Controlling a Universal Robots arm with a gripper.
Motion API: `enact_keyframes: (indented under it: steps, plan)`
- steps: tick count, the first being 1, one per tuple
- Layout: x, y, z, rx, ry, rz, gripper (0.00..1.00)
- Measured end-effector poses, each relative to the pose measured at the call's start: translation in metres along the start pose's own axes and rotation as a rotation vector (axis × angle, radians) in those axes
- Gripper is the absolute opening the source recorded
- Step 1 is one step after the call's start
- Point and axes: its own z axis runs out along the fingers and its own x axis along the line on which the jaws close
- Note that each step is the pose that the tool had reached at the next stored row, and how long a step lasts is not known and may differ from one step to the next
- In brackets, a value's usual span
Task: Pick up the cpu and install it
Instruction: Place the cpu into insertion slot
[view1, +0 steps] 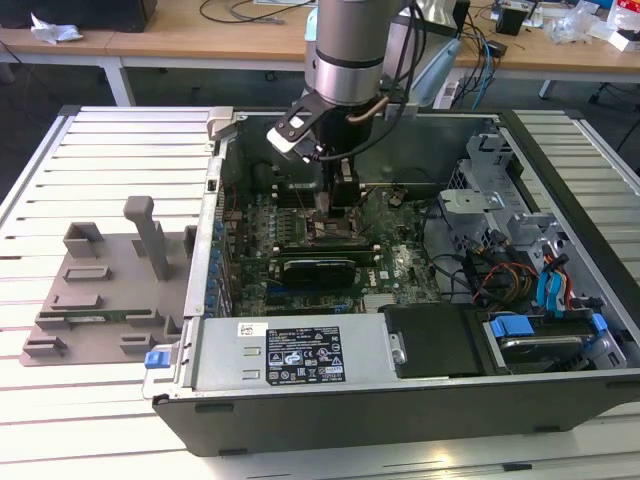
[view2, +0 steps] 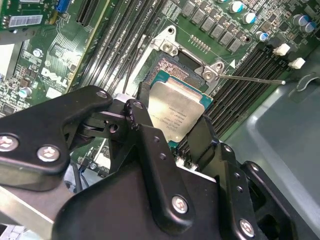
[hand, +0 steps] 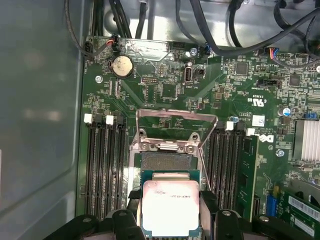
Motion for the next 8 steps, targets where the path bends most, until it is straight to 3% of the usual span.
enact_keyframes:
  steps: [8]
  plan:
    - [0.0018, 0.0003, 0.0076, 0.0, 0.0, 0.0, 0.55]
